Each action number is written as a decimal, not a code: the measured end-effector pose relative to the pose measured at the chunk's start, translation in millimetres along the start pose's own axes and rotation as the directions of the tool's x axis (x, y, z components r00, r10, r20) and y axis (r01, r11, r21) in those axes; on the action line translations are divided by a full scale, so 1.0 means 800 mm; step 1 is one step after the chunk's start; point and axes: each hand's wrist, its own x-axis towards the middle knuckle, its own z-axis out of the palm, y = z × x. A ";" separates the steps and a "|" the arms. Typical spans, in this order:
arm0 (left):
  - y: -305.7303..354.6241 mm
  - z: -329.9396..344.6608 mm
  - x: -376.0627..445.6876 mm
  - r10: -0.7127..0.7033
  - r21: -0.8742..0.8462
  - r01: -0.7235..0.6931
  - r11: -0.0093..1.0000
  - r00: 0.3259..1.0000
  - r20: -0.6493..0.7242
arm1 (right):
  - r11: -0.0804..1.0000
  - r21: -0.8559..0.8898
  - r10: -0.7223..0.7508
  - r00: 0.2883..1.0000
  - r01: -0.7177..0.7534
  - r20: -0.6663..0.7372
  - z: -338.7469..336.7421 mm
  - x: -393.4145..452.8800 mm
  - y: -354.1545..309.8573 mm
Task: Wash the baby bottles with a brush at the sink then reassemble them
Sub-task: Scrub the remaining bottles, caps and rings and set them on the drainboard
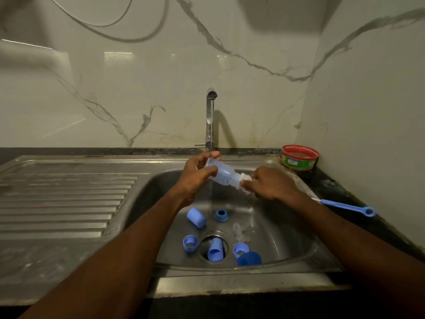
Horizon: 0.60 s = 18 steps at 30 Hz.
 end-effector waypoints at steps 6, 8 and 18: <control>0.007 0.011 0.005 -0.066 0.008 0.071 0.997 0.957 -0.282 | 0.937 -0.253 -0.305 0.917 0.241 -0.258 -0.013 -0.023 -0.003; 0.005 0.011 0.003 -0.124 0.012 0.136 0.991 0.931 -0.345 | 0.885 -0.352 -0.426 0.834 0.304 -0.351 -0.019 -0.025 -0.006; -0.001 -0.024 -0.005 0.048 0.397 -0.162 0.903 0.958 0.282 | 0.972 0.236 -0.027 0.985 -0.013 0.169 -0.008 0.005 0.016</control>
